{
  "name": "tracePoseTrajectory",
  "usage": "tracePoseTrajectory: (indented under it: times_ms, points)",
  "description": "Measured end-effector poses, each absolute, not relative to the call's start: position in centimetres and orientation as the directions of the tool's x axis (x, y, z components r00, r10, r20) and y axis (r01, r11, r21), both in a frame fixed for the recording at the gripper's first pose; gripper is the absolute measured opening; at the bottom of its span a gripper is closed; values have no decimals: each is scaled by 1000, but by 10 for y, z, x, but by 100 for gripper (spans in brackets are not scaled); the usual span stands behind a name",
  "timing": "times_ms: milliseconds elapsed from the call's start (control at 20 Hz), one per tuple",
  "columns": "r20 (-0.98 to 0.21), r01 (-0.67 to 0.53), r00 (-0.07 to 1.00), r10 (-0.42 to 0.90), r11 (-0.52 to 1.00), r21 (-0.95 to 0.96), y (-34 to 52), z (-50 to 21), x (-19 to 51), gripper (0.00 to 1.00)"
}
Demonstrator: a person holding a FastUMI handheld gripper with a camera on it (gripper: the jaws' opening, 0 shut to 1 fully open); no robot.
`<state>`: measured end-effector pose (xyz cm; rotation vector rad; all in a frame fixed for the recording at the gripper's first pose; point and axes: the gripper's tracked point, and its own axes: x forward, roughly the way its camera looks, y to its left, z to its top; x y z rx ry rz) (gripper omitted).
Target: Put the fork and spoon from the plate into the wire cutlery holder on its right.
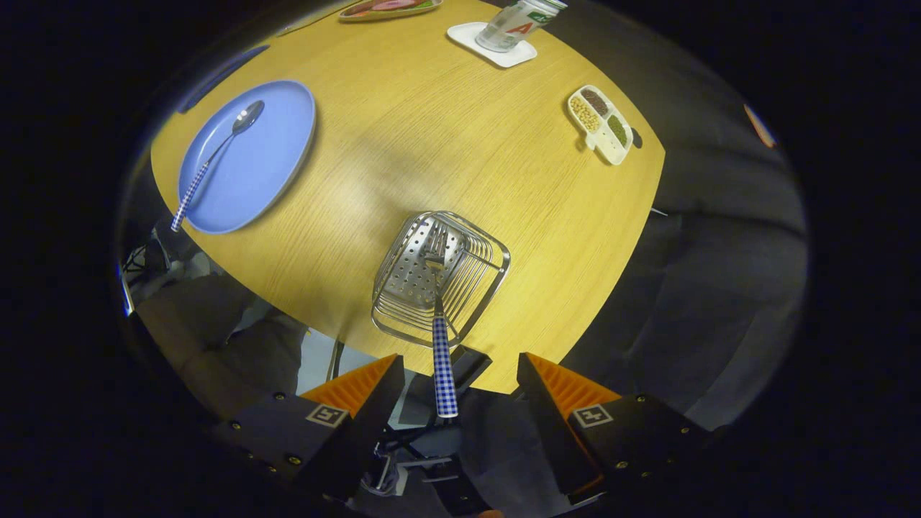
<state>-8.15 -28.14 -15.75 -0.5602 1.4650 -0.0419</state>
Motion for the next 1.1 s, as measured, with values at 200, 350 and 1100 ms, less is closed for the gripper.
tracePoseTrajectory:
  times_ms: [200, 350, 1100]
  points:
    - [-923, -179, 250, -291, 924, -339, -253, -144, -90, 97]
    - [-910, -122, 318, -265, 941, -316, -230, -136, -97, 97]
    - [-852, -94, 523, 0, 994, -58, -85, -148, -89, 97]
